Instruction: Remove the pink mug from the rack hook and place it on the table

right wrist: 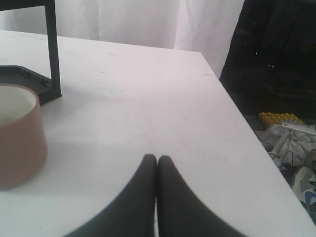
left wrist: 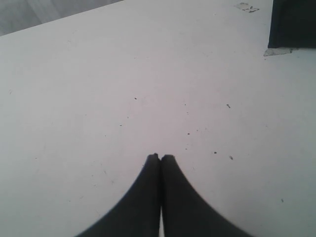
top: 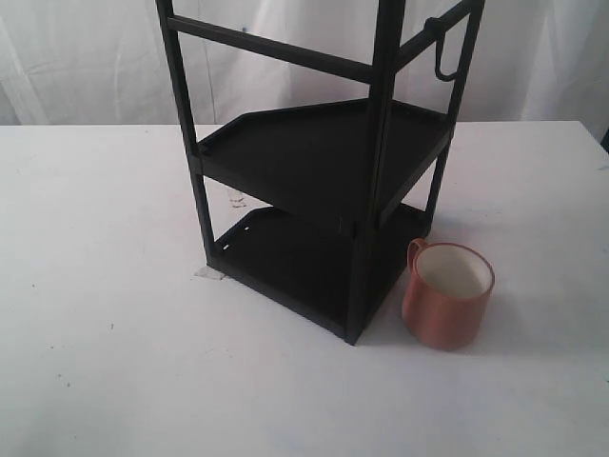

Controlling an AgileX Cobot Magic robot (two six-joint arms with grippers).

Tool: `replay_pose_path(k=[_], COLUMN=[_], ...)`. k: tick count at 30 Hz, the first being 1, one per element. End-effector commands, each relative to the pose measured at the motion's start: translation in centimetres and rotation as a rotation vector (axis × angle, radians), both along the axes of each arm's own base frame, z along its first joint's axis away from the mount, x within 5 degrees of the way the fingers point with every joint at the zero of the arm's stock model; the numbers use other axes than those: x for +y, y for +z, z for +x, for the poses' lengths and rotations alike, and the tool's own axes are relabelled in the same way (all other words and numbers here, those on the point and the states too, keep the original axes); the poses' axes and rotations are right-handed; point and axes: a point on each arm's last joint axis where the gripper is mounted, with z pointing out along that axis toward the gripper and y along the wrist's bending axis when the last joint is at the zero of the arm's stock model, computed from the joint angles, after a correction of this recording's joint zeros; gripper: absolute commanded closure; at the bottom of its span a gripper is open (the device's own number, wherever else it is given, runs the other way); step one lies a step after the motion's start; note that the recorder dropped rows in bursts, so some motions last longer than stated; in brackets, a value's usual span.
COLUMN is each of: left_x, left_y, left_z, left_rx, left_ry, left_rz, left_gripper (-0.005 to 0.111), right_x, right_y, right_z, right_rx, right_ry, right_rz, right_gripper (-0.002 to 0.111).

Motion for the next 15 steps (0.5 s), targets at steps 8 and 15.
replay_pose_path(k=[8, 15], left_x=[0.04, 0.12], left_y=[-0.10, -0.10], left_z=[-0.01, -0.01], left_rx=[-0.001, -0.001], left_ry=[0.014, 0.028], left_rz=[-0.009, -0.009], left_gripper=[0.107, 0.107], right_x=[-0.02, -0.02], right_y=[-0.04, -0.04], right_z=[-0.03, -0.03], right_rx=[-0.003, -0.003], right_ry=[0.002, 0.002], right_rz=[-0.016, -0.016], right_gripper=[0.108, 0.108])
